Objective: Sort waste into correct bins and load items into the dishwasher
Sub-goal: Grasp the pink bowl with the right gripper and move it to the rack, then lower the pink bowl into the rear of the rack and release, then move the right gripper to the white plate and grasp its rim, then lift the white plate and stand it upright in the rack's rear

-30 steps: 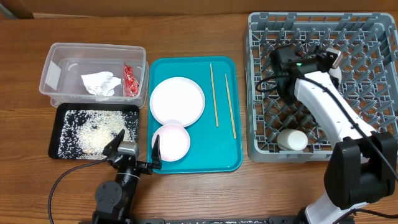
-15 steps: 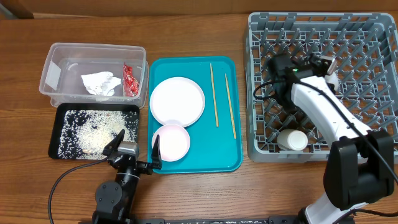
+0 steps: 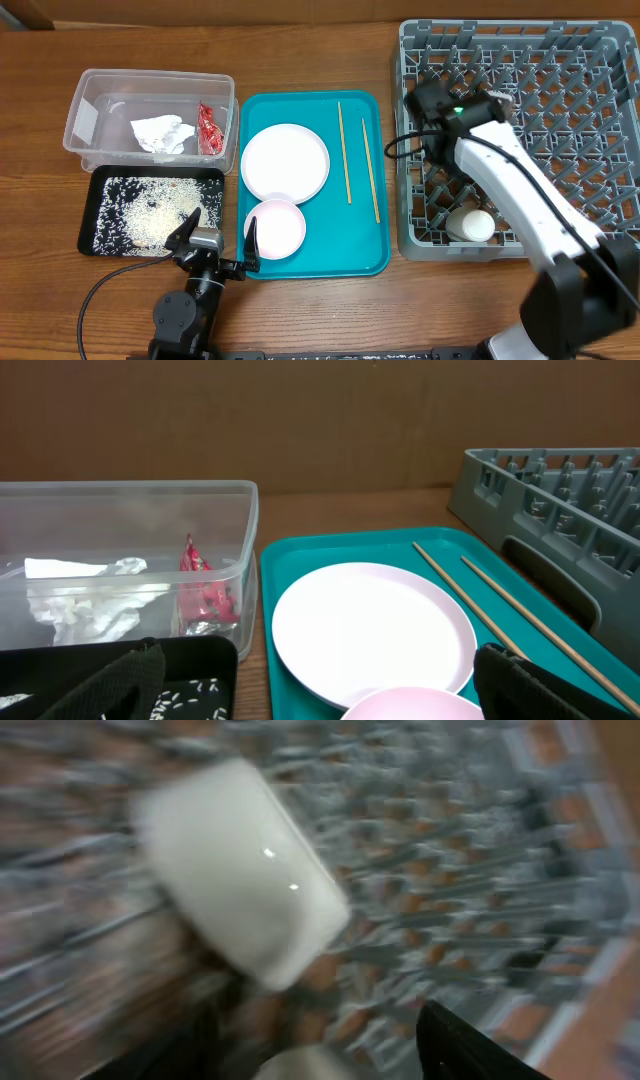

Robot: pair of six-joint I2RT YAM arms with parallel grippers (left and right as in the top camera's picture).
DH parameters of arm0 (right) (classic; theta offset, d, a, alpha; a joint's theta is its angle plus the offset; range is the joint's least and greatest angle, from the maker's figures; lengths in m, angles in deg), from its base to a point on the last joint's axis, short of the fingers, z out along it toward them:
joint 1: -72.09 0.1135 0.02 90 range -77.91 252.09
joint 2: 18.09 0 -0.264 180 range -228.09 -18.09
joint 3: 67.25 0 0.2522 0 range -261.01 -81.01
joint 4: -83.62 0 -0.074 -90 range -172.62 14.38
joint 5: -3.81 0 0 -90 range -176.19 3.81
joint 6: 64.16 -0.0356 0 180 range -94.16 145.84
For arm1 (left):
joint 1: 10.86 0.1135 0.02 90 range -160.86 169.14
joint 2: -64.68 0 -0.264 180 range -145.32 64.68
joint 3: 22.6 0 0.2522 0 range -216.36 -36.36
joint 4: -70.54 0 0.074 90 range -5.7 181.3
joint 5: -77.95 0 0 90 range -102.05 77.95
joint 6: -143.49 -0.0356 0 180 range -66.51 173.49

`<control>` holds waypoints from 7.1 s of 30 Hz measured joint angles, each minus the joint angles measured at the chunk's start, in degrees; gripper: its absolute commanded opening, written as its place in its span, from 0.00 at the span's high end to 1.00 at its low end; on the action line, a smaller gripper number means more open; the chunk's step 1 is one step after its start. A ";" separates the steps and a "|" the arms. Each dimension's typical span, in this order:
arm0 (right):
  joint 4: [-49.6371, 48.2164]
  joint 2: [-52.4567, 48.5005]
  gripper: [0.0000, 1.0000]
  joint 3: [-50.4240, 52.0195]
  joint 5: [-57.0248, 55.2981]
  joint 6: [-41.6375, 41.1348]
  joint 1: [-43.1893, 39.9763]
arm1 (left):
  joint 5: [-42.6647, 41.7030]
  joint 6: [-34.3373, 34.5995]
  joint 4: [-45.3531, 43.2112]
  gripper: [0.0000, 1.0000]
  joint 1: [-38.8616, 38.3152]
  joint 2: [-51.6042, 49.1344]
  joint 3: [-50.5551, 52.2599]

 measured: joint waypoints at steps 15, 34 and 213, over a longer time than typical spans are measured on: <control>-22.18 1.84 0.45 4.31 49.79 14.51 18.82 | 0.00 0.00 0.00 0.00 -0.02 0.00 0.00; -22.99 -14.16 0.96 7.72 46.14 6.60 26.64 | 0.00 0.00 0.00 0.00 -0.02 0.00 0.00; -21.64 13.29 0.96 -2.75 -24.24 20.74 -6.56 | 0.00 0.00 -0.02 0.00 -0.02 0.00 0.00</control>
